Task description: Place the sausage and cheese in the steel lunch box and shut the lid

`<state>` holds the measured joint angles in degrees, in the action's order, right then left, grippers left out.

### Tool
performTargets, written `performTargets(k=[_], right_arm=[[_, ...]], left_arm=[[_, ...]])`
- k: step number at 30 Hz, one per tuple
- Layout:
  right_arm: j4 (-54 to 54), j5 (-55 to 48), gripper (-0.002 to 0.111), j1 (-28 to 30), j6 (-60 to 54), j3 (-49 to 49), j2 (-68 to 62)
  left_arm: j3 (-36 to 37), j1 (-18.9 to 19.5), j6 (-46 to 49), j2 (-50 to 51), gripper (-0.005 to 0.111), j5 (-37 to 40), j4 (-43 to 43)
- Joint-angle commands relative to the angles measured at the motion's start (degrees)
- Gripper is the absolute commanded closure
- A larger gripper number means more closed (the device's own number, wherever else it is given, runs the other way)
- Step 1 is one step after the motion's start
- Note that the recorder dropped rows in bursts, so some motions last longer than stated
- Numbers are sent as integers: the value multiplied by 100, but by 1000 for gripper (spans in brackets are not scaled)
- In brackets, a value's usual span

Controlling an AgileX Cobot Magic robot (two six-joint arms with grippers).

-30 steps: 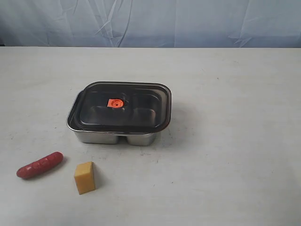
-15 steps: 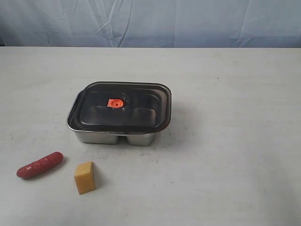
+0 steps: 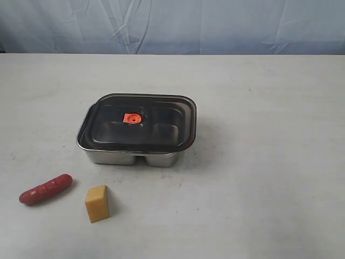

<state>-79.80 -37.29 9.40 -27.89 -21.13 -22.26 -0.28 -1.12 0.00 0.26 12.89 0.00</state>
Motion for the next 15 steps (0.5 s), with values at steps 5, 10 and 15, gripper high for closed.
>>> performTargets(k=[5,10,15], right_arm=[[132,-3267,104,-65,-3297,-2512,-6126],[-245,-3267,56,-671,-4179,-3001,-8335],[-1088,-3267,50,-1293,-4854,-3209,-9629]], left_arm=[[28,-39,0,-26,107,-49,36],[28,-39,0,-26,107,-49,36],[28,-39,0,-26,107,-49,36]])
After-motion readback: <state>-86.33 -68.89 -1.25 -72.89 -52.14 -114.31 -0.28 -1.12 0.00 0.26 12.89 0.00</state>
